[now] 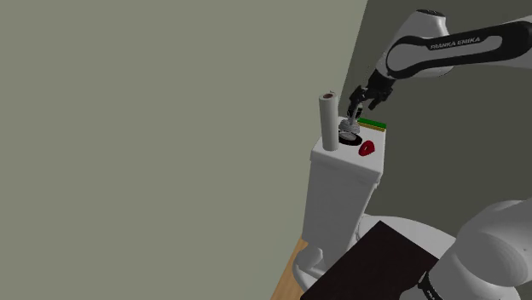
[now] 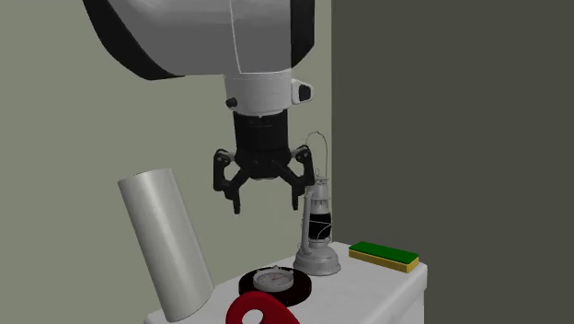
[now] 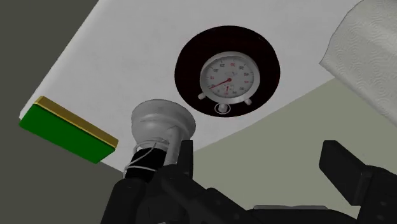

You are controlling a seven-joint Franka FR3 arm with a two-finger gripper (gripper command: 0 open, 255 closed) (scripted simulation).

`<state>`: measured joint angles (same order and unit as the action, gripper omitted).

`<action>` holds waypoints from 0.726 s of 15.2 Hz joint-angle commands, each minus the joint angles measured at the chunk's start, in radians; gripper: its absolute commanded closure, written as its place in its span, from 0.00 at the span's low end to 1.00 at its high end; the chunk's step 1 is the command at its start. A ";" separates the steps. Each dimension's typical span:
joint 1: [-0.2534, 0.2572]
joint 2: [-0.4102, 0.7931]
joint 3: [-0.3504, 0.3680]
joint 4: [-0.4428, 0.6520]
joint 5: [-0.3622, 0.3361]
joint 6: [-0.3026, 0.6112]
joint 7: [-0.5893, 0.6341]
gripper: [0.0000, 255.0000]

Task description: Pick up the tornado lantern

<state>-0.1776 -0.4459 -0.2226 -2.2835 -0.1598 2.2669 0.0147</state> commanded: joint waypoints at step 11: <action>-0.013 0.187 -0.132 0.117 0.117 0.289 -0.034 0.00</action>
<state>-0.1917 -0.2681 -0.3508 -2.1639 -0.0481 2.5394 -0.0161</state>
